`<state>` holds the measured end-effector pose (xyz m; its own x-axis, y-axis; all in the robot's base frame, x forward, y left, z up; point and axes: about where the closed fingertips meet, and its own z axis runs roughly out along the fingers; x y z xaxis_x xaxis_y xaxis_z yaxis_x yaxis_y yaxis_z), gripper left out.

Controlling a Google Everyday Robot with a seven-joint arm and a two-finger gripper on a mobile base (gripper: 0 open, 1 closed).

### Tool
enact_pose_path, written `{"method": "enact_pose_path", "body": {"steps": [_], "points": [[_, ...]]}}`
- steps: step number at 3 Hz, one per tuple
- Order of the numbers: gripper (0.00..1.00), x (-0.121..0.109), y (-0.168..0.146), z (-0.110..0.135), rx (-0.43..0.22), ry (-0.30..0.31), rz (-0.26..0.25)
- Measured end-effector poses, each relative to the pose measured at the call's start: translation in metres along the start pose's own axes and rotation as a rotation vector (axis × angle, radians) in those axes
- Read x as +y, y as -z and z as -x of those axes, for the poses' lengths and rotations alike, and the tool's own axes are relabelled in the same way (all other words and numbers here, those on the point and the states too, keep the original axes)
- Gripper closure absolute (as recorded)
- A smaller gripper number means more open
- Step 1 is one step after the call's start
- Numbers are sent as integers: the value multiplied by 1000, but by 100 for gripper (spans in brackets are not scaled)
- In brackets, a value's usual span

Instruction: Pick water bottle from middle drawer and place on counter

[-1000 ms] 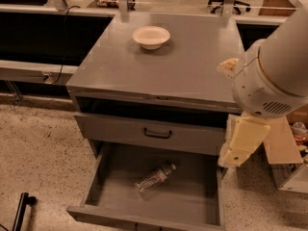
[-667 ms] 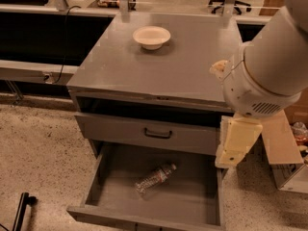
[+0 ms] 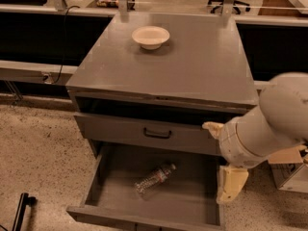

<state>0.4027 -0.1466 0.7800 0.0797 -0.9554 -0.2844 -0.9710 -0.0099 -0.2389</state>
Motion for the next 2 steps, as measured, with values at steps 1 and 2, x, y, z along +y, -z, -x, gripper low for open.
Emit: {"method": "enact_pose_path", "body": {"steps": [1, 2], "points": [[0, -10, -13, -4, -15, 68, -31], [0, -4, -29, 10, -57, 107, 25]]}}
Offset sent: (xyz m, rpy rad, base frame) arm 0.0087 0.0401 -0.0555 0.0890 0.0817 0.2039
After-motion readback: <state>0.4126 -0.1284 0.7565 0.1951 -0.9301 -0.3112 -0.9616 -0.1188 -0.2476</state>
